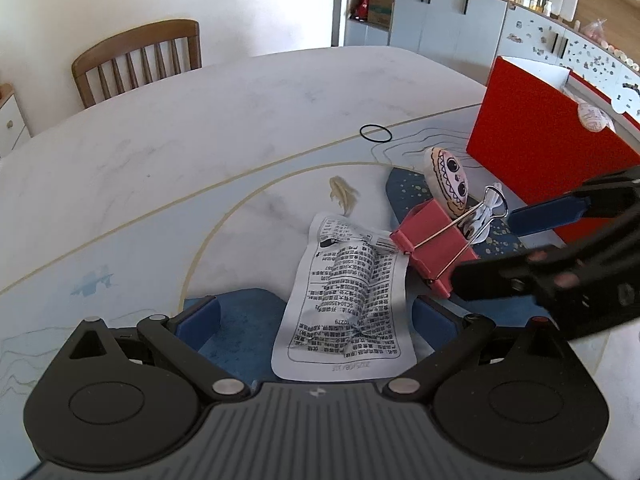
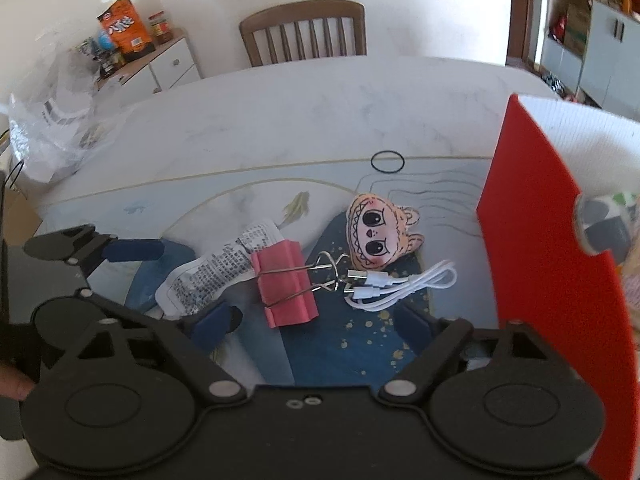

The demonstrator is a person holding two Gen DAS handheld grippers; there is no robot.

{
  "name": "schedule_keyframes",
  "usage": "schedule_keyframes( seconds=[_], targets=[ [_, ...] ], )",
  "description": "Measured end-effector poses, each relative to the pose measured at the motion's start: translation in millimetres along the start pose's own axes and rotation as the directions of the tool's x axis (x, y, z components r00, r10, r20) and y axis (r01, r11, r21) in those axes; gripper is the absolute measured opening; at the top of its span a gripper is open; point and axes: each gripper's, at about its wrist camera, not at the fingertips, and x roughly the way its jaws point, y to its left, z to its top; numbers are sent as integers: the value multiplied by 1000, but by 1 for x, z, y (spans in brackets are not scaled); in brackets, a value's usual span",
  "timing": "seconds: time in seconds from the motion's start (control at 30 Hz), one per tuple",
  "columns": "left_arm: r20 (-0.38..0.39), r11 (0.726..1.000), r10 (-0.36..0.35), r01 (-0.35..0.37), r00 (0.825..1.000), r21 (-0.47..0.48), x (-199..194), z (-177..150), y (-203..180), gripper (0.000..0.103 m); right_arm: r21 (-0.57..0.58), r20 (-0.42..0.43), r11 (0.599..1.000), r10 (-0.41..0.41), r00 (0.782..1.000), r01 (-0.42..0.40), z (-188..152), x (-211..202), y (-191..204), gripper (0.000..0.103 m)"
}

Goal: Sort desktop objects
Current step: 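Grasp the white printed sachet with the left tool while the right tool grasps the pink binder clip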

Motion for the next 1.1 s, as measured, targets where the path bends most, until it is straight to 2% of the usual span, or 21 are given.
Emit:
schedule_keyframes(
  seconds=[0.1,0.27,0.77,0.8,0.93,1.1],
  targets=[
    [9,1000,-2,2,1000,12,0,-1,-2,102,37,-9,999,9,1000,-9,2,4,-4,82],
    [14,1000,4,-4,1000,19,3,-1,-5,102,36,-36,999,14,999,-12,5,13,0,76],
    [16,999,19,-20,1000,38,8,3,-13,102,11,-62,998,-55,997,55,12,25,15,61],
    [16,999,14,-15,1000,43,8,3,-14,102,9,-67,999,-51,996,51,12,26,15,57],
    [26,998,-1,-1,1000,62,7,2,-17,95,5,-82,1000,-27,996,28,13,27,18,43],
    [35,997,-19,17,999,74,4,1,-21,86,2,-80,1000,-21,997,21,12,27,18,41]
  ],
)
